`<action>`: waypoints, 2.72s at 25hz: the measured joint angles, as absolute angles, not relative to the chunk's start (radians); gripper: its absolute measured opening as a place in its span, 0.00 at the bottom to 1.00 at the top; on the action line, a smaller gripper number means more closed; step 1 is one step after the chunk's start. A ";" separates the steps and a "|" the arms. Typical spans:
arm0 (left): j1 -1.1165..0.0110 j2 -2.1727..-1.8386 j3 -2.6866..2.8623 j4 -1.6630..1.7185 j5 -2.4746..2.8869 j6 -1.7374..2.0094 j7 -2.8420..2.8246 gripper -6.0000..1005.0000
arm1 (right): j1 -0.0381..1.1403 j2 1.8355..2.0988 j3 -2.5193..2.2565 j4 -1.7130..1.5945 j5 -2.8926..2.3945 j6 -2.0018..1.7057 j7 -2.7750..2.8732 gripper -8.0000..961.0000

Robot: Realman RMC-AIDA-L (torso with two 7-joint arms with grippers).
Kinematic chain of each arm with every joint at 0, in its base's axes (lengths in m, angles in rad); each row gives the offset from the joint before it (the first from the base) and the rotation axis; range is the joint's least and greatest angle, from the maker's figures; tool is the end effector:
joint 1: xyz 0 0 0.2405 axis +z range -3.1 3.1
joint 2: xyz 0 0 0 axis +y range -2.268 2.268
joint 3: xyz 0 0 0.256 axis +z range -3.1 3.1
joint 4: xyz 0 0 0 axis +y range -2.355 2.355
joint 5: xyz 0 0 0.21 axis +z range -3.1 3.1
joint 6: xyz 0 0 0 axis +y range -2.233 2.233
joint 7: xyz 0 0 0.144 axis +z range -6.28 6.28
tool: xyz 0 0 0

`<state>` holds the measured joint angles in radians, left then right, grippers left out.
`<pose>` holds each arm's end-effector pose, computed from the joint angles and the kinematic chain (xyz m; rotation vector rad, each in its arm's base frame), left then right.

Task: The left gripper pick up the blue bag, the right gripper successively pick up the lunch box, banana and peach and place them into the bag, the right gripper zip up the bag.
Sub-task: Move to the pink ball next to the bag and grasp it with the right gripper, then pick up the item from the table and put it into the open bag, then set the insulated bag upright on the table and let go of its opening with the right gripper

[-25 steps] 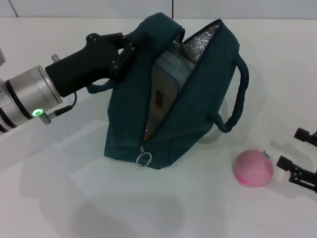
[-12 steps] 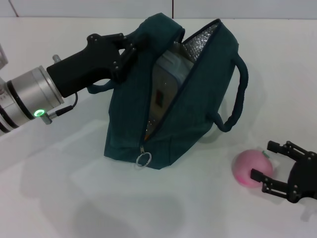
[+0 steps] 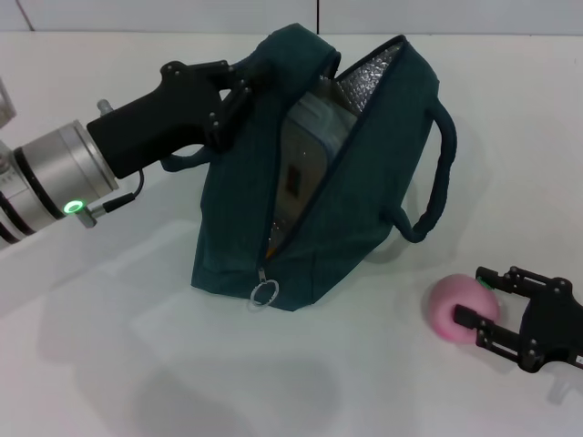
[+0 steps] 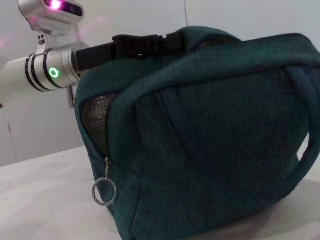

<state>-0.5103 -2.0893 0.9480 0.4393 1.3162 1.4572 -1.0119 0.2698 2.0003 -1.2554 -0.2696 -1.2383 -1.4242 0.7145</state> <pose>-0.2309 0.3418 -0.0127 -2.3693 -0.3956 -1.1453 0.3324 0.2402 -0.0401 -2.5097 0.4571 0.7638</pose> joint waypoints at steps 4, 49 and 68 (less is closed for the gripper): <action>-0.512 -2.089 0.948 0.436 1.316 1.457 -1.011 0.05 | 0.267 2.000 -1.254 -0.271 -1.238 -1.433 0.712 0.60; -0.526 -2.089 0.953 0.419 1.242 1.462 -0.941 0.05 | 0.611 2.022 -1.285 -0.651 -1.248 -1.441 1.248 0.37; -0.524 -2.091 0.954 0.412 1.242 1.463 -0.936 0.05 | 0.316 1.982 -1.185 -0.666 -1.189 -1.711 1.107 0.62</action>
